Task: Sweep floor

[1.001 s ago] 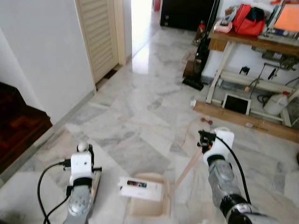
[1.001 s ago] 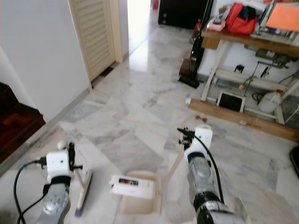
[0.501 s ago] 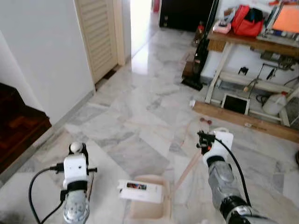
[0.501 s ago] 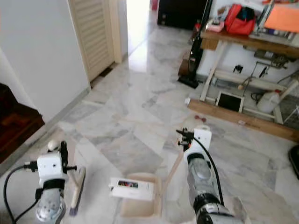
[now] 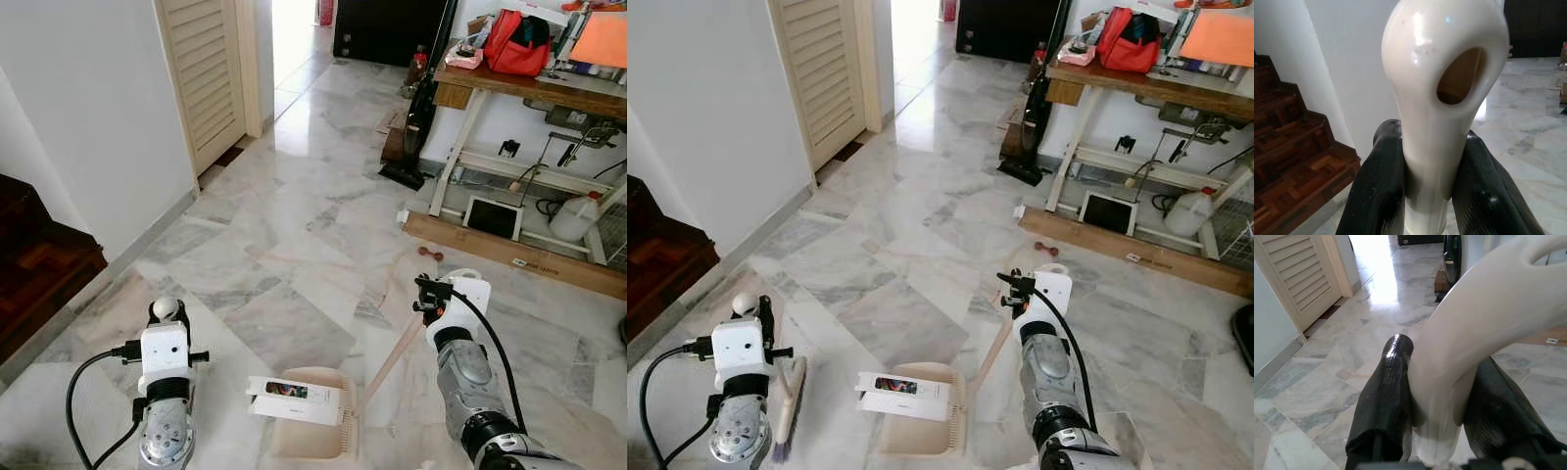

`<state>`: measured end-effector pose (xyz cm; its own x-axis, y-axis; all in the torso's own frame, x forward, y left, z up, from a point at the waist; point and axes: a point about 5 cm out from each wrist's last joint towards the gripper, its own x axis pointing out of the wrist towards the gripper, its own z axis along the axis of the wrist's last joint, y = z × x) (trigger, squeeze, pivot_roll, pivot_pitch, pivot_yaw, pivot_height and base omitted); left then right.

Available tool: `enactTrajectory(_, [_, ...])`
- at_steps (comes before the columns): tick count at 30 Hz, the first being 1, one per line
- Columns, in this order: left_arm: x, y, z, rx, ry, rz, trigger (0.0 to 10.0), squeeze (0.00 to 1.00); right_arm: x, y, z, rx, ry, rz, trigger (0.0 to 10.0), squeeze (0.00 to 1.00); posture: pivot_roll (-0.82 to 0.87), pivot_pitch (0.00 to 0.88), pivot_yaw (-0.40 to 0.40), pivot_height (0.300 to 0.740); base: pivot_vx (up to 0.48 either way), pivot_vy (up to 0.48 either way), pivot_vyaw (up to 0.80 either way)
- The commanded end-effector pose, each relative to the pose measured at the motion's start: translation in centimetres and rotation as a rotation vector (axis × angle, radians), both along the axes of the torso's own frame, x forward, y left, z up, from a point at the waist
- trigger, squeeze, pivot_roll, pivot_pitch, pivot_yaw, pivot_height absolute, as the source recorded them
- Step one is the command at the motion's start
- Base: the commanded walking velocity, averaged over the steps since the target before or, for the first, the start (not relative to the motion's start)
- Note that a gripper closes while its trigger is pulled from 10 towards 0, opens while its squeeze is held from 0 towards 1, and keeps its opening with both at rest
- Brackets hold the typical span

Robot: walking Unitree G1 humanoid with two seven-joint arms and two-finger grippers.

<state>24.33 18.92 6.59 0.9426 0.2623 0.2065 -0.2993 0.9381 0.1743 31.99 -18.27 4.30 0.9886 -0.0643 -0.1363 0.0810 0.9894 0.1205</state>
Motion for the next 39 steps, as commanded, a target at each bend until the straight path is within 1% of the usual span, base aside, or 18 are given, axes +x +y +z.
enactTrajectory(1, [0.57,-0.27,1.23,0.035,-0.049,-0.023,10.0,0.0,0.58,-0.16,1.19,0.0,-0.064,-0.011,10.0,0.0,0.07,0.0,-0.083,0.74,0.0,0.0,0.42])
enactTrajectory(5, [0.92,-0.12,1.52,0.035,-0.053,-0.016,10.0,0.0,0.57,-0.1,1.19,0.001,-0.065,-0.01,10.0,0.0,0.07,0.0,-0.083,0.74,0.0,0.0,0.45])
enactTrajectory(29, [1.07,-0.31,1.52,0.034,-0.042,-0.024,10.0,0.0,0.59,0.12,1.09,0.002,-0.056,0.0,10.0,0.0,0.07,0.0,-0.084,0.74,0.0,0.0,0.51])
enactTrajectory(39, [1.08,-0.44,1.43,0.031,-0.034,-0.029,10.0,0.0,0.58,0.16,1.07,0.004,-0.056,0.0,10.0,0.0,0.07,0.0,-0.085,0.74,0.0,0.0,0.75])
